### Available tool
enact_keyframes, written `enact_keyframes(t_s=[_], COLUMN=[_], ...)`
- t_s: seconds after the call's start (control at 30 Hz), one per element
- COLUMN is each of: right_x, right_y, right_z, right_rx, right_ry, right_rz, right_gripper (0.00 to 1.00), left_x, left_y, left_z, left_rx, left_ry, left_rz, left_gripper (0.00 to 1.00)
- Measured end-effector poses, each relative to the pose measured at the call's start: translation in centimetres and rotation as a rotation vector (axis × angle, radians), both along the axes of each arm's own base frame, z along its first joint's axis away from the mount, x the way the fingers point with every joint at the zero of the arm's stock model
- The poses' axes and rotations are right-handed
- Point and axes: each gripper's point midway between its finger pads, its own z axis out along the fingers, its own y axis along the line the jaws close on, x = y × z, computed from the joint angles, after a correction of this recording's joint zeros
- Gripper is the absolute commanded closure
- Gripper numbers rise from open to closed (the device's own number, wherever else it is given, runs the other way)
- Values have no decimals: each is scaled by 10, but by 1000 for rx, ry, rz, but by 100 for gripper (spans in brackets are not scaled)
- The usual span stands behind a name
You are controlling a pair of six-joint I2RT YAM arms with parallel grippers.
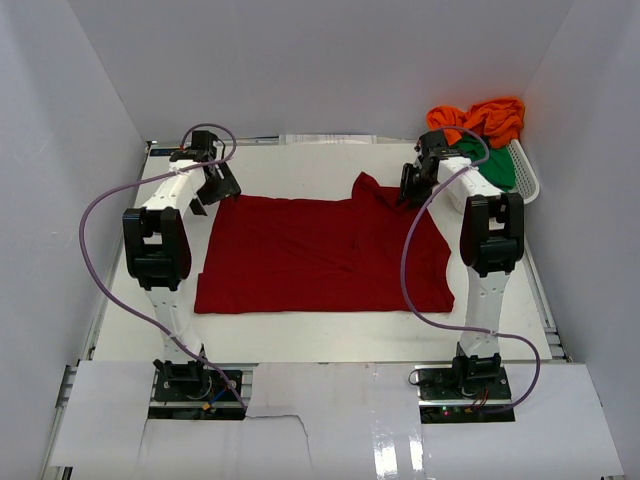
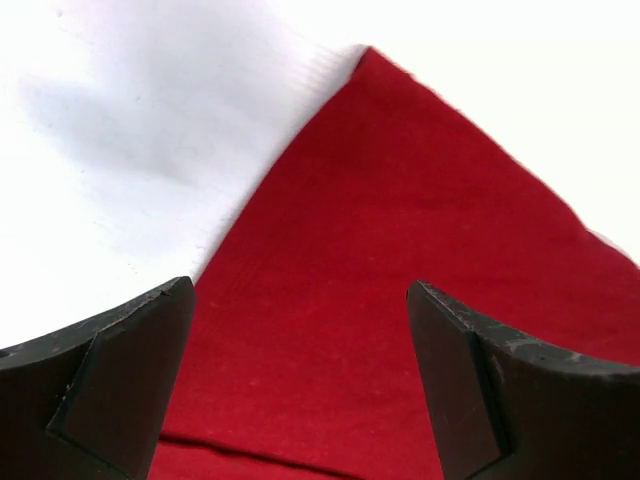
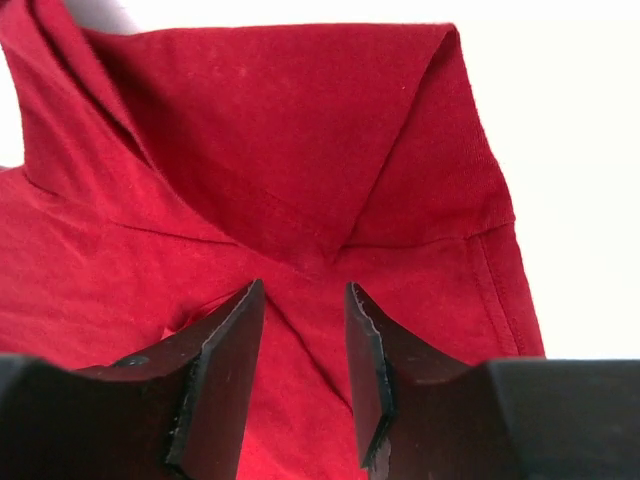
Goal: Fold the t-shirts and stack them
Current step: Grap the side of the flattened tshirt furthest away from the robot with both arms
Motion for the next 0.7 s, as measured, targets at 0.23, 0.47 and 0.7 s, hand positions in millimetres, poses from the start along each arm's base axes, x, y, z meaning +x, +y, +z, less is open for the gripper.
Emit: enact_keyframes(t_s=[0.23, 0.47, 0.7], right_x=[4, 9, 13], right_y=[1, 2, 3], right_z=[-10, -20, -24], right_rx=[0, 4, 4], right_ry=[15, 26, 27], right_rz=[-1, 0, 0], right_gripper=[55, 57, 77], left_x=[12, 14, 13], left_y=[-5, -5, -5], left_z=[14, 14, 9], left_rx=[-6, -6, -5], left_ry=[-46, -49, -39], left_rz=[-8, -8, -8], left_gripper=[2, 2, 2])
